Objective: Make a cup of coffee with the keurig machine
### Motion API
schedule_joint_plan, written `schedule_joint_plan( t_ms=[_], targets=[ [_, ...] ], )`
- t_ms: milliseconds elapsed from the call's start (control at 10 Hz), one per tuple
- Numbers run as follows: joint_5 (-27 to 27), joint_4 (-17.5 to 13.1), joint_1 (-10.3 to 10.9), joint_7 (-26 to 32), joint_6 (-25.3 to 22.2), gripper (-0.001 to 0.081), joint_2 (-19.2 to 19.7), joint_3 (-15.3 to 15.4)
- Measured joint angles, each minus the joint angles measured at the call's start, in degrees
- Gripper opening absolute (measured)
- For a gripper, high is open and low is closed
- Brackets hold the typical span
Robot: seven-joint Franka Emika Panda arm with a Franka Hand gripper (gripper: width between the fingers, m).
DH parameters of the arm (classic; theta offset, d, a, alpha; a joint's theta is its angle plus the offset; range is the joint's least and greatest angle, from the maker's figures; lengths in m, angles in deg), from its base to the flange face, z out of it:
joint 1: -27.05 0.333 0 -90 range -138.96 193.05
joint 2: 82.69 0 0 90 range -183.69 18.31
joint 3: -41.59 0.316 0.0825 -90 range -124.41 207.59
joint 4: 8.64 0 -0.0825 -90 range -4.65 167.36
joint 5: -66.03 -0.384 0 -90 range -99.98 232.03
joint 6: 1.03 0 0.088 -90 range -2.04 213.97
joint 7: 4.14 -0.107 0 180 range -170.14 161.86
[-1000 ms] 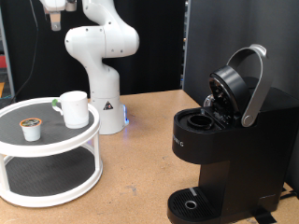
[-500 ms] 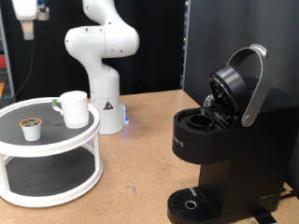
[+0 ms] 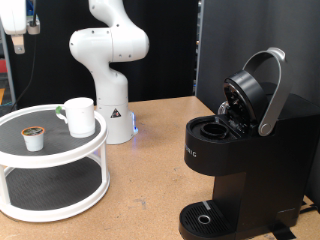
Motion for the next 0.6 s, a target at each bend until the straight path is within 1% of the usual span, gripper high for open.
schedule_joint_plan(
  t_ms=[100,200,300,400,600],
  targets=[
    [-0.07,0.08,0.0,0.0,0.12,0.0808,-0.03,-0.01],
    [-0.07,0.78,0.05,2.01,1.79,0.0808,-0.19,-0.26],
    [-0.01,2.59,0.05,4.37,4.96,0.0808,-0.31,-0.95],
    [0.61,5.13,-0.01,5.37,9.01,0.0808,-0.29,-1.72],
    [2.53,10.27,-0.19,5.29,16.4,0.0808,0.2,-2.98]
  ],
)
